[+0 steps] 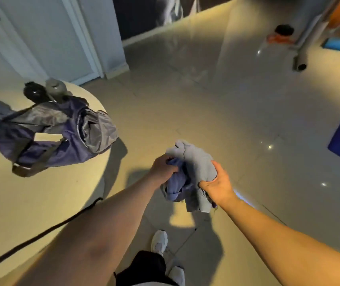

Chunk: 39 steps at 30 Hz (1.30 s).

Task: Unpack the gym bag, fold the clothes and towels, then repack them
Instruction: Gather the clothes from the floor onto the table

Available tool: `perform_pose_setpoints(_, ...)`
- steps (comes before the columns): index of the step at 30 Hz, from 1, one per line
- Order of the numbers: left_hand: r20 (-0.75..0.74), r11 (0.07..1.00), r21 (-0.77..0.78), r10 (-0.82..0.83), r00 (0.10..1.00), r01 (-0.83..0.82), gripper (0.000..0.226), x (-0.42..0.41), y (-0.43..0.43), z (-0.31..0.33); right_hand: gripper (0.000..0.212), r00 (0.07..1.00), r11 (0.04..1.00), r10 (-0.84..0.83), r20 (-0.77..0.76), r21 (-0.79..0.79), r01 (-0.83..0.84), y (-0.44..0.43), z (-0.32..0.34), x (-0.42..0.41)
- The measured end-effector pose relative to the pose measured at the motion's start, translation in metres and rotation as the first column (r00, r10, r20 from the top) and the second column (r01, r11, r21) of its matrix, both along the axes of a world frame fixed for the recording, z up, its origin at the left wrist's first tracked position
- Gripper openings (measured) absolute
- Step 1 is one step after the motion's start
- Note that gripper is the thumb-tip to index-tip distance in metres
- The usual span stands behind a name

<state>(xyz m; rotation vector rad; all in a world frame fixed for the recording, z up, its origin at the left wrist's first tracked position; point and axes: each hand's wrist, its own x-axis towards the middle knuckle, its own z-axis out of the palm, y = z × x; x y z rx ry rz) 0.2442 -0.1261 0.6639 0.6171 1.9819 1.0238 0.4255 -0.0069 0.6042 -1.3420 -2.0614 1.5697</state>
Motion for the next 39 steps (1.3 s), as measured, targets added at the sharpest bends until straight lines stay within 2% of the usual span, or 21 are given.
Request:
perform_pose_setpoints(3,0.023,0.99,0.053,0.133,0.991,-0.134,0.038,-0.029,-0.041,0.042,0.093,0.993,0.996,0.092,-0.076,0.026,-0.09,-0.02,0.037,-0.047)
perform_pose_setpoints(8,0.006,0.945,0.104,0.311,0.95,-0.31,0.039,-0.093,-0.111,0.083,0.092,0.95,0.963,0.263,-0.167,0.113,-0.246,-0.058,0.089,-0.135)
perform_pose_setpoints(12,-0.049,0.884,0.192,0.443,0.895,-0.426,0.039,-0.146,-0.177,0.121,0.082,0.902,0.912,0.389,-0.189,0.216,-0.348,-0.122,0.156,-0.201)
perform_pose_setpoints(16,-0.073,0.809,0.272,0.557,0.827,-0.521,0.042,-0.208,-0.254,0.152,0.075,0.84,0.847,0.505,-0.199,0.302,-0.437,-0.189,0.193,-0.283)
perform_pose_setpoints(23,-0.104,0.719,0.325,0.673,0.733,-0.614,0.048,-0.329,-0.391,0.189,0.074,0.747,0.755,0.632,-0.208,0.383,-0.532,-0.317,0.234,-0.429)
perform_pose_setpoints(25,-0.105,0.685,0.341,0.709,0.698,-0.644,0.046,-0.361,-0.419,0.199,0.081,0.73,0.743,0.647,-0.219,0.394,-0.54,-0.346,0.242,-0.467)
perform_pose_setpoints(27,-0.099,0.647,0.354,0.743,0.662,-0.675,0.039,-0.389,-0.443,0.205,0.079,0.711,0.728,0.667,-0.221,0.396,-0.56,-0.372,0.251,-0.501)
perform_pose_setpoints(30,-0.096,0.609,0.387,0.774,0.626,-0.693,0.031,-0.429,-0.47,0.212,0.08,0.686,0.701,0.694,-0.218,0.422,-0.575,-0.398,0.259,-0.552)
perform_pose_setpoints(37,-0.097,0.53,0.45,0.829,0.55,-0.719,0.046,-0.516,-0.504,0.207,0.097,0.631,0.641,0.749,-0.201,0.458,-0.616,-0.428,0.261,-0.663)
perform_pose_setpoints(39,-0.127,0.519,0.465,0.841,0.526,-0.718,0.04,-0.536,-0.505,0.211,0.099,0.611,0.634,0.76,-0.222,0.464,-0.619,-0.428,0.256,-0.698)
